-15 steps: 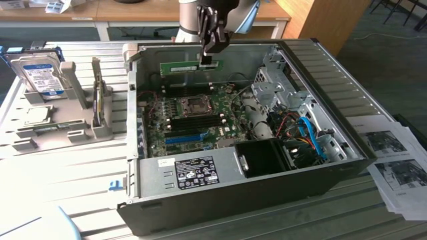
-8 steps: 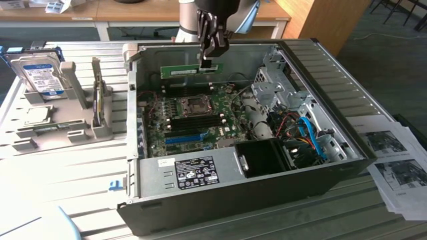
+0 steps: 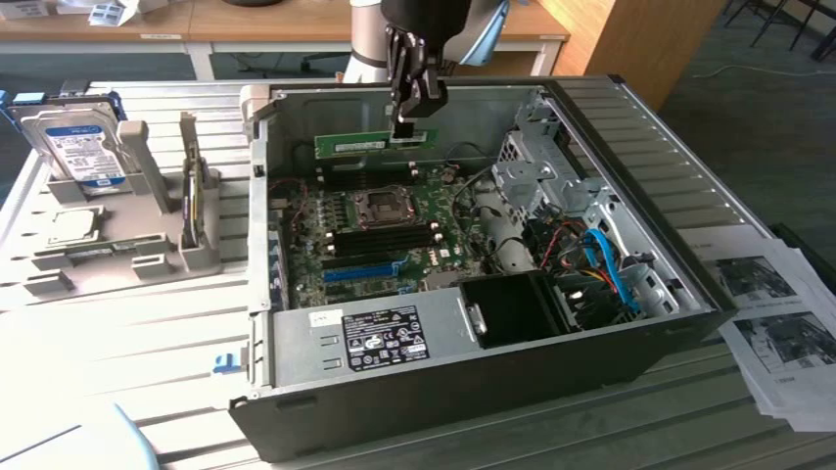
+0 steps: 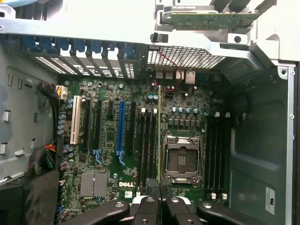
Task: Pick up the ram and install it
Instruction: 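Pick up the ram and move it above insertion slot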
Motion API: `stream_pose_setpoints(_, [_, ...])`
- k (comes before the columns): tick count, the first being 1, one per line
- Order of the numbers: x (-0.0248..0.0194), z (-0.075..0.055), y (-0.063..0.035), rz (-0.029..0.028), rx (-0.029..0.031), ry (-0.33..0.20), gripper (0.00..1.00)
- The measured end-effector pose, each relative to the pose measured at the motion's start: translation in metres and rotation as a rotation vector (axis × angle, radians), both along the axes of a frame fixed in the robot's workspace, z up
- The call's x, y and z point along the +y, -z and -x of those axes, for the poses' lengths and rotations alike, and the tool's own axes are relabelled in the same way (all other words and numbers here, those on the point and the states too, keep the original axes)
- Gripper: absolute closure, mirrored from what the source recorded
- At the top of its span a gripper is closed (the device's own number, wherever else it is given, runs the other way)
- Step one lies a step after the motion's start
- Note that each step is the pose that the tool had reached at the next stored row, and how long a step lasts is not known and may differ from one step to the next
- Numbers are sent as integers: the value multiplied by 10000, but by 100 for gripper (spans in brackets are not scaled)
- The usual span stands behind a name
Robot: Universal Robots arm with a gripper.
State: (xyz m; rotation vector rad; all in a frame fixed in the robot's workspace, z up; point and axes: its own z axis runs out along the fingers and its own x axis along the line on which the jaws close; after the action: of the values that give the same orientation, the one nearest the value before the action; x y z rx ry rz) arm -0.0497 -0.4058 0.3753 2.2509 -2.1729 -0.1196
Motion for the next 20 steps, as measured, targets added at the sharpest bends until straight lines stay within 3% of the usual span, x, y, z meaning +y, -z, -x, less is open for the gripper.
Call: stream_pose_setpoints(20, [-6,-146,1,-3,13,0,89])
